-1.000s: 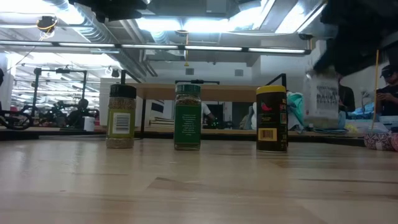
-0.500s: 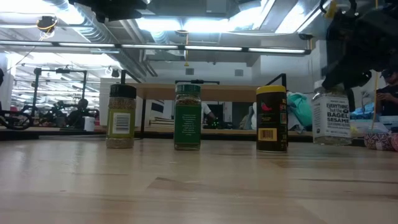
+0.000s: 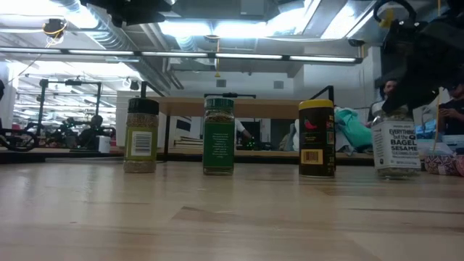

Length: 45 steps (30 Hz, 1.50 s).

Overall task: Shelf spices
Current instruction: Remove the white seasoning bottle from the shelf, then put the black seasoning bottle on the shelf

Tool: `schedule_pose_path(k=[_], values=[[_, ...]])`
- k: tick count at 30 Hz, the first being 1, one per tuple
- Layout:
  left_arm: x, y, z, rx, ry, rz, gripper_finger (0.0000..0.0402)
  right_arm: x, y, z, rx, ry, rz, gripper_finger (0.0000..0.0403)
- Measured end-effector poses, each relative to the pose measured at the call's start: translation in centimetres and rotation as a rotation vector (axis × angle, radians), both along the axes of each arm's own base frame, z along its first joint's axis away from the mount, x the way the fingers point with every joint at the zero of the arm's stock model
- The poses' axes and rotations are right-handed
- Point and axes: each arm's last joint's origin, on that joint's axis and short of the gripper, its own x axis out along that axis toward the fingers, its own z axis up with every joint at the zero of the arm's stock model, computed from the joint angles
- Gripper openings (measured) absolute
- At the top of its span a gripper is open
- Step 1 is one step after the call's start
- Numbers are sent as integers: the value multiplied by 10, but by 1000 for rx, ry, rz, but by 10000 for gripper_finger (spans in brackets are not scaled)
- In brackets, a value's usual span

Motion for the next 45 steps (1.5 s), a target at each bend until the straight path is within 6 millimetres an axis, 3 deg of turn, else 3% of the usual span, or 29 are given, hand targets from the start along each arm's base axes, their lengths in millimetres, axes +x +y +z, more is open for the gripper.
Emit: schedule_pose_path(k=[6,12,21,33,38,42,45], values=[[0,0,0,0,0,0,257,1,1,0,24,1,23,298],[0,0,0,2,1,0,257,1,1,1,16,-3,17,319],[0,0,0,3,1,0,257,6,3,9,1,-54,54,318],[0,0,0,9,6,-4,257,18,4,63,-170,-196,67,319],[5,-4,-4,23,46,-168,257,21,5,74,-199,-261,37,318],[14,-6,-6,26,93,-215,255,29,8,78,-218,-316,65,281],[24,-7,-5,35,120,-246,235,37,11,79,-254,-342,94,219]])
